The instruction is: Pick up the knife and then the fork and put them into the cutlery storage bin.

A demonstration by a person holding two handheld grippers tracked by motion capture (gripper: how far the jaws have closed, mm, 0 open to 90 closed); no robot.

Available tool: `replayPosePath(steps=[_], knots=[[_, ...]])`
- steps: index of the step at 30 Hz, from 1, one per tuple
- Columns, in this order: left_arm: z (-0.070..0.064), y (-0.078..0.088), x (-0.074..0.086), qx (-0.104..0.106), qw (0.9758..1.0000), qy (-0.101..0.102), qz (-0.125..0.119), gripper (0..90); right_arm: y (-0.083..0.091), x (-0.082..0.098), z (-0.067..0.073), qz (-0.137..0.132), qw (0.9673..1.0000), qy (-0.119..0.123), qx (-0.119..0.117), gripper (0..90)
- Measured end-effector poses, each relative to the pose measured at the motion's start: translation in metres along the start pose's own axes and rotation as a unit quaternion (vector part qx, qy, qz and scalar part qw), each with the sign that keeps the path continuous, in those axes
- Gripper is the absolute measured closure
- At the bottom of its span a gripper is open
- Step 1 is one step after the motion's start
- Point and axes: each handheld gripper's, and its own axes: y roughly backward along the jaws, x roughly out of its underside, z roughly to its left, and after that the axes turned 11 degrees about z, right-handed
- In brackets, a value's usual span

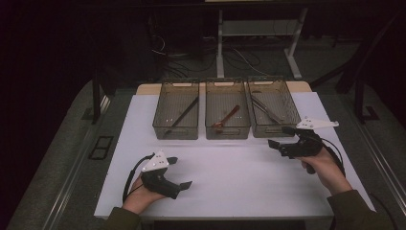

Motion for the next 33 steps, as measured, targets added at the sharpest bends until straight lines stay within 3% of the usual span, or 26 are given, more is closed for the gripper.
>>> replayPosePath(steps=[22, 33], knots=[[-0.001, 0.0, 0.0, 0.003, 1.0, -0.002, 0.001, 0.0, 0.007, 0.036, 0.021, 0.009, 0.9997, 0.011, -0.02, 16.7], [-0.003, 0.0, -0.001, 0.005, 1.0, -0.001, -0.001, 0.0, 0.017, 0.053, 0.03, -0.01, 0.9995, 0.01, -0.028, 14.0]])
